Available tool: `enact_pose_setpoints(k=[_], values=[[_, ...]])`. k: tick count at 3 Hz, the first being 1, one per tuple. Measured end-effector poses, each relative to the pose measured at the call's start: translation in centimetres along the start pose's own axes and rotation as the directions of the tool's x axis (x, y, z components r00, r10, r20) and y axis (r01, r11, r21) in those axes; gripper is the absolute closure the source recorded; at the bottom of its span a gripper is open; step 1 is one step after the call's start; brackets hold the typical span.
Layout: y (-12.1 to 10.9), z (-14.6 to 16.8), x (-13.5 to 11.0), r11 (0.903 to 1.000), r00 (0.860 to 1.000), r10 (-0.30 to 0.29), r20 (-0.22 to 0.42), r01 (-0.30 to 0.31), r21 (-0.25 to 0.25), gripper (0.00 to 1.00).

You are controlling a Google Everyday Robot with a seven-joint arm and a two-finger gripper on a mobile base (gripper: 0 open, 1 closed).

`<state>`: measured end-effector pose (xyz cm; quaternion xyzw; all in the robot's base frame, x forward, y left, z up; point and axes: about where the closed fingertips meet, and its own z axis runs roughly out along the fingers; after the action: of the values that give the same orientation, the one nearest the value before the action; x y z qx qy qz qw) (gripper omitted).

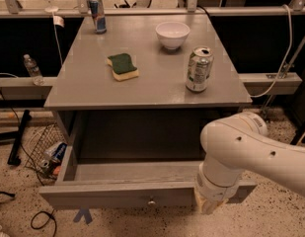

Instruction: Close top drawer

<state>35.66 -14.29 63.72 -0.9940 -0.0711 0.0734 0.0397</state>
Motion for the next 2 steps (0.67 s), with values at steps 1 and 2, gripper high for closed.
enact_pose_setpoints(k=[1,2], values=[[0.3,0.0,0.1,0.999,0.994,-0.024,-0.107,0.028,0.036,1.0],[0.3,-0.5,1.7,0.9975,0.966,-0.032,-0.256,0.047,0.052,1.0]])
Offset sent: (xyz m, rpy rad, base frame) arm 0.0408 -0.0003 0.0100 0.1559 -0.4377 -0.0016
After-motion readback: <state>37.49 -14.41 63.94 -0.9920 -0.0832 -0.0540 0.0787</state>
